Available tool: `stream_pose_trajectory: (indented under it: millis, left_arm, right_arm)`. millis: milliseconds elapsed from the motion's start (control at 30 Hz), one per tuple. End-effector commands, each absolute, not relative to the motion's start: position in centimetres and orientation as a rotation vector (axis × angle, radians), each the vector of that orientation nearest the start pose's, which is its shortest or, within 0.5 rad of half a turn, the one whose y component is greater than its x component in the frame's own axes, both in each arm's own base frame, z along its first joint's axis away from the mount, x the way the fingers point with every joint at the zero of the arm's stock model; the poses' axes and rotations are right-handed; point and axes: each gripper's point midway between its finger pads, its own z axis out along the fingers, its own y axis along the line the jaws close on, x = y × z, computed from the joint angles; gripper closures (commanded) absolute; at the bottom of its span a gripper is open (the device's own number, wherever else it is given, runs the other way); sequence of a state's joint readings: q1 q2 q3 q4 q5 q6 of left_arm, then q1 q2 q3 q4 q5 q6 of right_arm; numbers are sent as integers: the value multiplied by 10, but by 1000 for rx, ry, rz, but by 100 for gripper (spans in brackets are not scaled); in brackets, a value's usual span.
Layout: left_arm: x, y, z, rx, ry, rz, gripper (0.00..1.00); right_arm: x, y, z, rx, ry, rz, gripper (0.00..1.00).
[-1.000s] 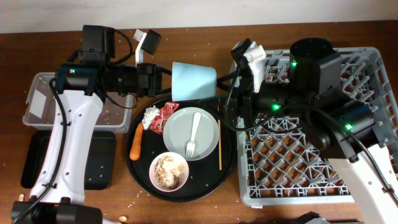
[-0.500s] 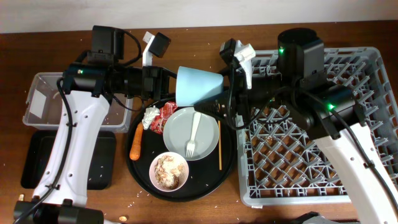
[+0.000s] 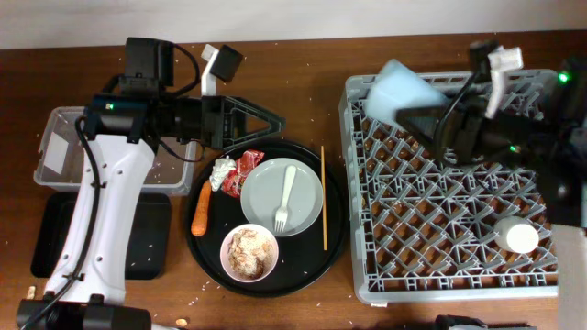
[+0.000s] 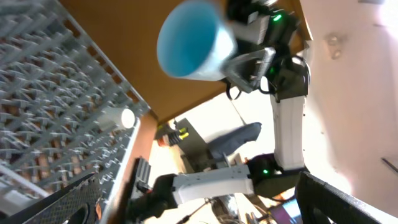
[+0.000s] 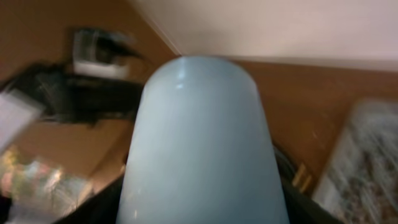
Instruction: Sort waste into correct bins and load items into the dishwasher rack
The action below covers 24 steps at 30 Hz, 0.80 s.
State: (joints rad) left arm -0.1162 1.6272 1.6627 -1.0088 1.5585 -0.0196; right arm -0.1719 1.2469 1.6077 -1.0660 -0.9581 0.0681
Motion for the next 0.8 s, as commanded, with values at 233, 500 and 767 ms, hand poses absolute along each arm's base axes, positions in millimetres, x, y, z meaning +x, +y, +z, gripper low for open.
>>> stream_pose_trajectory:
  millis: [233,500,767]
  left_arm:
    - [303,-203,375,628,1979,-1889,1]
    - [307,-202,361,584,2066,-1817,1]
    - [311,-201,354,588,2092,-1751,1]
  right_arm:
    - [214,-171,256,1266,2502,-103,39]
    - [225,-236,178,1590,2584,-243,38]
    - [244,-255,156,1695,2472,-10,14]
